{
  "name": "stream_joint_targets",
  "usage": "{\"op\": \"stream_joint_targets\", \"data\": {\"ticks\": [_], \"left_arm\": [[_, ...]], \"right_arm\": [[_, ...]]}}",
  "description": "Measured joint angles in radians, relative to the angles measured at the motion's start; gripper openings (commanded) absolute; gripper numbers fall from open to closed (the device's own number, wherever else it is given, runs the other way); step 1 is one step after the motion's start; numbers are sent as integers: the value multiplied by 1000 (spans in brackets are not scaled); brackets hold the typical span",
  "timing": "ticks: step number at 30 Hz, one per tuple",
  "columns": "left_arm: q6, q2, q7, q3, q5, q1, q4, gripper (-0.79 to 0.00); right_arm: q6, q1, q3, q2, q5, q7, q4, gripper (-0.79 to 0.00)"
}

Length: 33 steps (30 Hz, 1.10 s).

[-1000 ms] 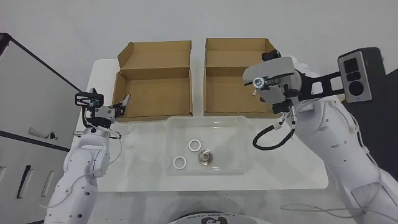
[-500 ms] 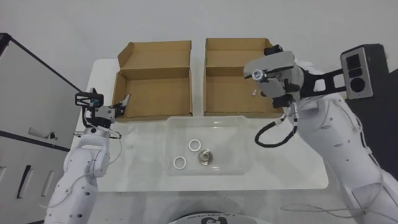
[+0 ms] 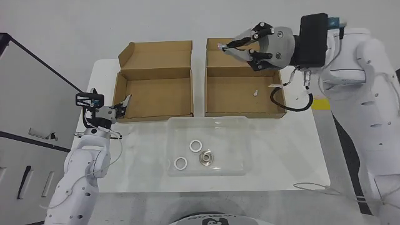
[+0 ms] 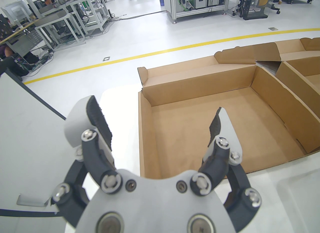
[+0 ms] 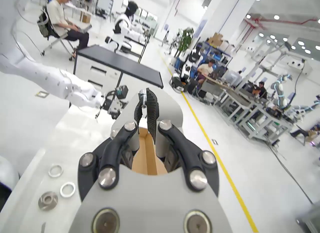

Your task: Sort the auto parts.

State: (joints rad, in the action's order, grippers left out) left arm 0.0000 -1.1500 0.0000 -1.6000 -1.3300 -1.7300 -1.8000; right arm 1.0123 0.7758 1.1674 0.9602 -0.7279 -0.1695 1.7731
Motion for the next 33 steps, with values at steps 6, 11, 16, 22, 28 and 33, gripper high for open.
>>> {"op": "stream_joint_targets", "data": {"ticks": [6, 11, 16, 22, 28, 33], "left_arm": [[0, 0, 0, 0, 0, 0, 0, 0], [0, 0, 0, 0, 0, 0, 0, 0], [0, 0, 0, 0, 0, 0, 0, 0], [0, 0, 0, 0, 0, 0, 0, 0], [0, 0, 0, 0, 0, 0, 0, 0], [0, 0, 0, 0, 0, 0, 0, 0]], "right_arm": [[0, -69, -57, -16, -9, -201, -27, -785], [0, -157, -133, -18, -71, -298, -62, -785], [0, -253, -239, -15, -125, -331, -113, -785], [0, -378, -410, -4, -218, -365, -190, -785], [0, -506, -575, 13, -302, -379, -275, -785], [0, -595, -701, 29, -352, -403, -340, -785]]}}
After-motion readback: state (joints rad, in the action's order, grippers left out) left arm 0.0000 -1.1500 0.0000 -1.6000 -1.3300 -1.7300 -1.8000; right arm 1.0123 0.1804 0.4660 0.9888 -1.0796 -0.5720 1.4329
